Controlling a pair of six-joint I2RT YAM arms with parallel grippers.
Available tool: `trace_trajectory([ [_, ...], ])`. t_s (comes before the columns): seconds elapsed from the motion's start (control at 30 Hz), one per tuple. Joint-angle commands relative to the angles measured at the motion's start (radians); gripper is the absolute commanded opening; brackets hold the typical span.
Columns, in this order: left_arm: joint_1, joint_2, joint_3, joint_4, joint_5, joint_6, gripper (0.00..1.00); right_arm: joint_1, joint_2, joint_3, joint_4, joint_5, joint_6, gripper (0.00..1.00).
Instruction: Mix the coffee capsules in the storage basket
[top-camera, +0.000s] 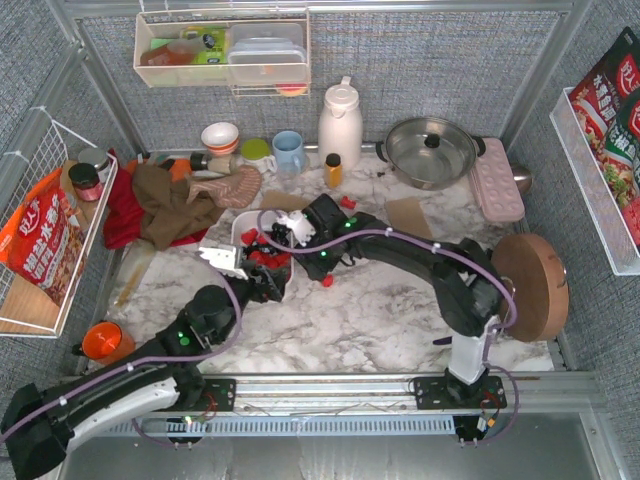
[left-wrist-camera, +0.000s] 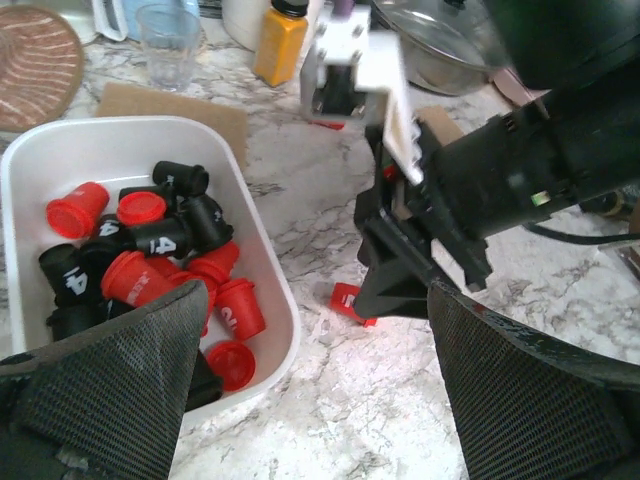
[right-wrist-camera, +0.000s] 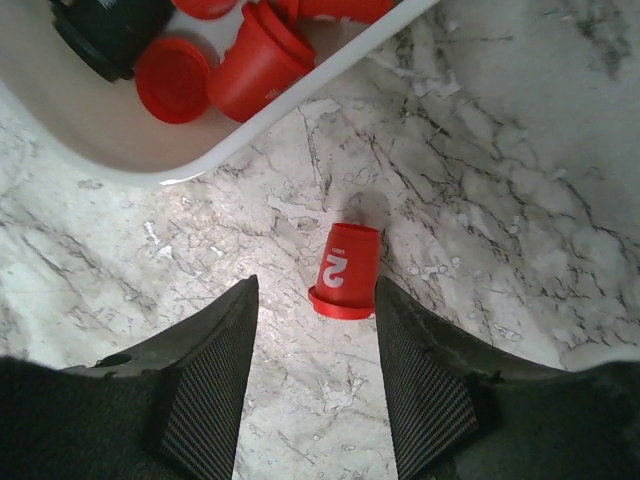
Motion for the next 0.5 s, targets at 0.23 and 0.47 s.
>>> trace_trajectory([
  [0.23, 0.001, -0.185, -0.065, -0.081, -0.075, -0.018, 0.99, 0.029, 0.222, 0.16, -0.201, 0.13, -0.097, 0.54],
  [0.47, 0.0, -0.212, -0.09, -0.065, -0.077, 0.003, 0.99, 0.031, 0.287, 0.176, -0.217, 0.182, -0.109, 0.52],
])
